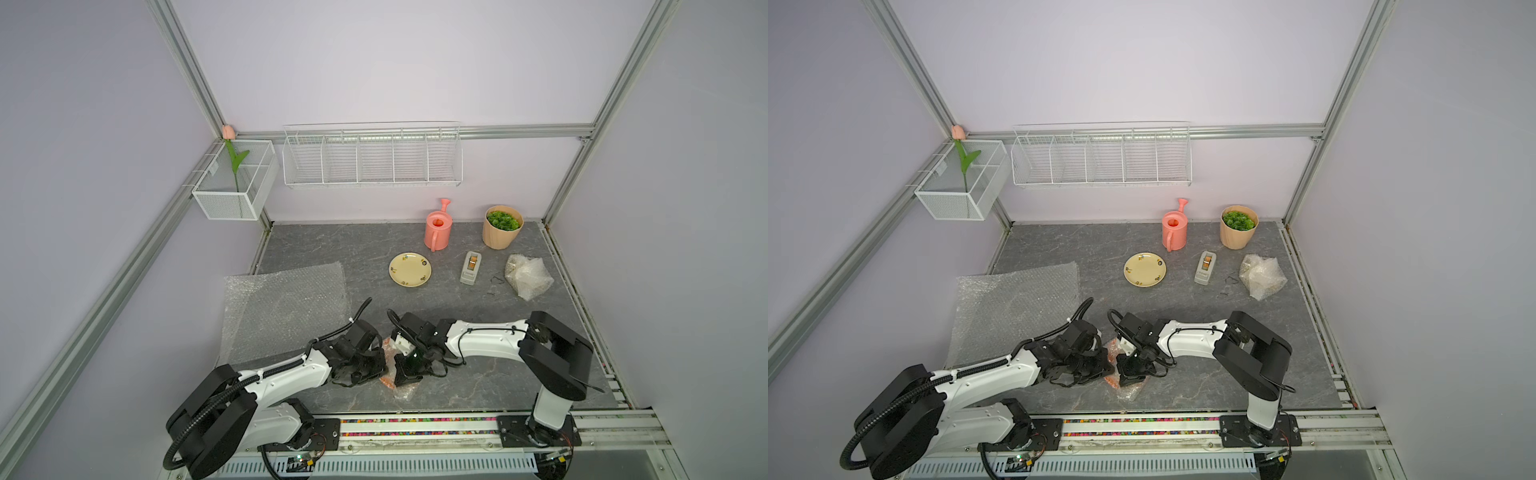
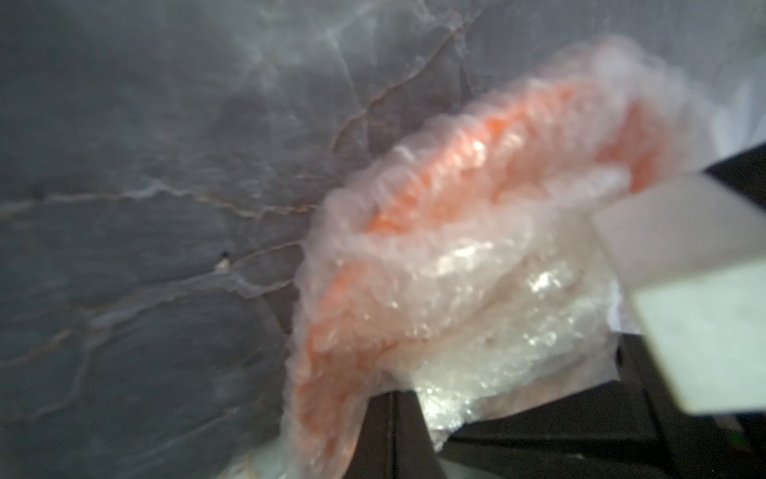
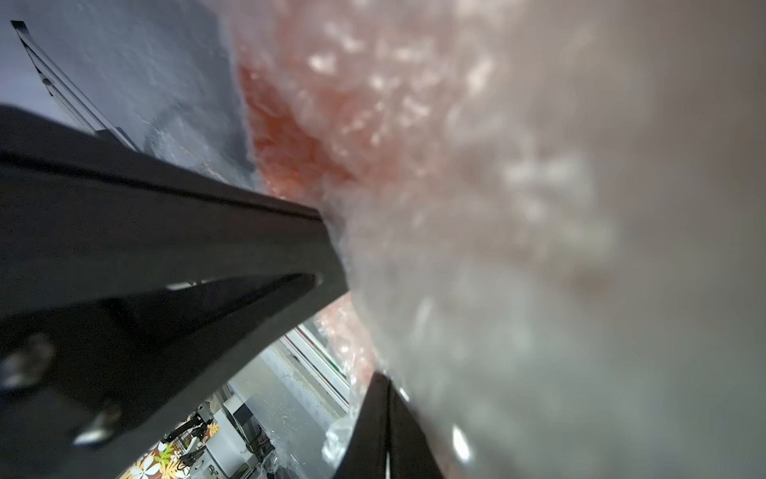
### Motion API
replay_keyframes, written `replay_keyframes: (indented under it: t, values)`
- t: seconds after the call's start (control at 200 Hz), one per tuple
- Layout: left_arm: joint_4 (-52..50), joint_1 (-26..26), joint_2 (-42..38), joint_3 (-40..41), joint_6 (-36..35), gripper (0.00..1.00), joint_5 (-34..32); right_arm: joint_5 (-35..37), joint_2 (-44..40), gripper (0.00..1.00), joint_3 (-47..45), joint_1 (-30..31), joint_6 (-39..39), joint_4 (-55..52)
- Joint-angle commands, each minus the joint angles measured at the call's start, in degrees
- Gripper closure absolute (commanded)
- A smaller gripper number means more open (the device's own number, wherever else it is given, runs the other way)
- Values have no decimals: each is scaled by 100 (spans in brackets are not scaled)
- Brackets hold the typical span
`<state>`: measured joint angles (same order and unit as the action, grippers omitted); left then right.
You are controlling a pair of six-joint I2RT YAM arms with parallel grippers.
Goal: Wrap dinner plates in bubble wrap
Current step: Stick the tape on the bubble wrap.
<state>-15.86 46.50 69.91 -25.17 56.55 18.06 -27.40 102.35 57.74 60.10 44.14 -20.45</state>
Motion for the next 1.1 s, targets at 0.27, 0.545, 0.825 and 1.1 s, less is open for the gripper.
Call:
replay_keyframes:
  t: [0.27,0.545,0.825,1.1]
  values:
    - [-445,-18,25,176,51,100,-214,101,331,93,63,-587,-389,-237]
    - [-460,-19,-48,220,64,100,-188,331,-208,93,406,-1025,-555,-433]
    - [-502,-18,-99,226,63,100,-198,70,137,92,547,-1399,-836,-424]
    - [-489,-18,-91,220,55,100,-189,-588,-1173,52,-334,-2180,-795,-427]
